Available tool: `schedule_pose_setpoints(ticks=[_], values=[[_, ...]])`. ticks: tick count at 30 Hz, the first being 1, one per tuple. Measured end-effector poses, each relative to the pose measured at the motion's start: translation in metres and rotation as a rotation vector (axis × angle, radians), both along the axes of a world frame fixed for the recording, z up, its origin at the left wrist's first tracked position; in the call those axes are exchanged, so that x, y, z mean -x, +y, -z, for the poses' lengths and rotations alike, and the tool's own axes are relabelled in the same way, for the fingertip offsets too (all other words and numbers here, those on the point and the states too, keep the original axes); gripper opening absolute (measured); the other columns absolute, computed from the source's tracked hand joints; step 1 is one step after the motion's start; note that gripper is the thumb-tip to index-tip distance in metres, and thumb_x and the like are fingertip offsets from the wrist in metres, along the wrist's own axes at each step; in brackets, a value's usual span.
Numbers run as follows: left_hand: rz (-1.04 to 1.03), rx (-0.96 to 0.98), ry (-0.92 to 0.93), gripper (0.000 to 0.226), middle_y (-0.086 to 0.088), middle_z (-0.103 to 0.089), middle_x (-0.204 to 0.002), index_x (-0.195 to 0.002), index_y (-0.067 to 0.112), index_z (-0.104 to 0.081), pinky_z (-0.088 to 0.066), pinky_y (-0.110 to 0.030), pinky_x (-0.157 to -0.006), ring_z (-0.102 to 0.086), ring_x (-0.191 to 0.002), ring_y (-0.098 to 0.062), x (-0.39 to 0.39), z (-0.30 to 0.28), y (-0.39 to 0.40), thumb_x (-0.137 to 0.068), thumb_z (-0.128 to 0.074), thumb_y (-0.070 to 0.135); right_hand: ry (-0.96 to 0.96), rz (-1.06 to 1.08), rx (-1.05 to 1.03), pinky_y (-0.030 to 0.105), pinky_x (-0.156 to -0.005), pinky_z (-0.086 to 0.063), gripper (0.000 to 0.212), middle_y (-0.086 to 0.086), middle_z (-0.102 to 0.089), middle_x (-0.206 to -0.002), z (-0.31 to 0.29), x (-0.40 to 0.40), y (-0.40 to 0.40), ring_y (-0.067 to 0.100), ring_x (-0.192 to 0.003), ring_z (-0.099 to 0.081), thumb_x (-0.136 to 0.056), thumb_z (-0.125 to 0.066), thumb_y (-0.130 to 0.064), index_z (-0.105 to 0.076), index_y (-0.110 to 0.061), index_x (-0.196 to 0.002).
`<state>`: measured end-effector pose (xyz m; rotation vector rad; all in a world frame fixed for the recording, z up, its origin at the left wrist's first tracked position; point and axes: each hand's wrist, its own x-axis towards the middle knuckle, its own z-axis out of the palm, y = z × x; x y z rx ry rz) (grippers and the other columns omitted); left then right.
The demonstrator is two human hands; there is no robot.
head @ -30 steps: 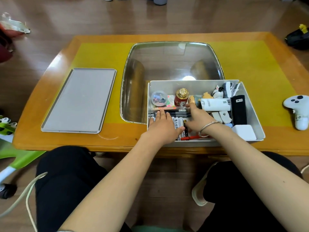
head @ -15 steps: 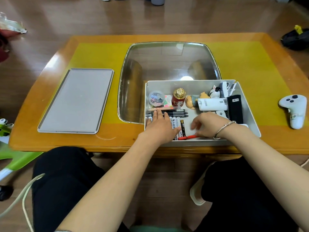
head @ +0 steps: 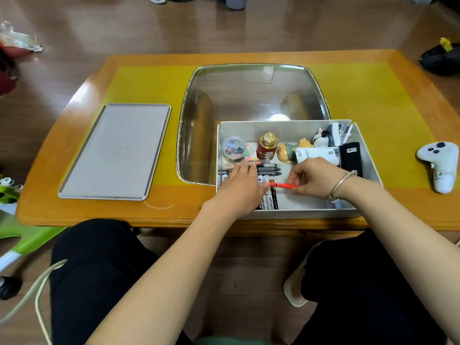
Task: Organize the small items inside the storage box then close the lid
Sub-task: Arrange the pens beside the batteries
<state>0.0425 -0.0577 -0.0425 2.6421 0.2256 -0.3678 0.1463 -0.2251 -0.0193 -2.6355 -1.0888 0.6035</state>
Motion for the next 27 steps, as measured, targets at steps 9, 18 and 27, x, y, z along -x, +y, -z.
schedule_pose_setpoints(ticks=[9,18,27], values=[[0.01,0.147,-0.271,0.041,-0.003,-0.059,-0.128,-0.136,0.02,-0.047,-0.045,-0.038,-0.096,-0.052,-0.118,-0.02,0.003,-0.003,0.007,-0.097,-0.051,0.03,0.475,0.345,-0.827,0.023,-0.058,-0.057,0.031,0.015,-0.061,-0.074,-0.012,0.021,0.018,0.007,-0.059,-0.068,-0.08,-0.059,0.017,-0.047,-0.012,-0.084],[0.023,0.025,-0.389,0.018,0.001,-0.058,-0.08,-0.107,0.015,-0.063,-0.035,-0.03,-0.061,-0.056,-0.076,-0.021,0.001,-0.007,0.013,-0.097,-0.053,0.026,0.439,0.431,-0.934,0.021,-0.047,-0.053,0.015,0.017,-0.061,-0.072,-0.008,0.019,0.014,0.009,-0.053,-0.065,-0.082,-0.062,0.008,-0.055,0.0,-0.093],[0.04,0.006,-0.301,0.027,-0.009,-0.066,-0.099,-0.107,0.012,-0.06,-0.045,-0.034,-0.07,-0.061,-0.09,-0.029,0.0,-0.013,-0.007,-0.096,-0.053,0.035,0.285,0.378,-0.786,0.012,-0.041,-0.04,0.013,0.012,-0.062,-0.065,0.001,0.018,0.028,0.001,-0.045,-0.054,-0.089,-0.059,-0.006,-0.066,0.001,-0.098]])
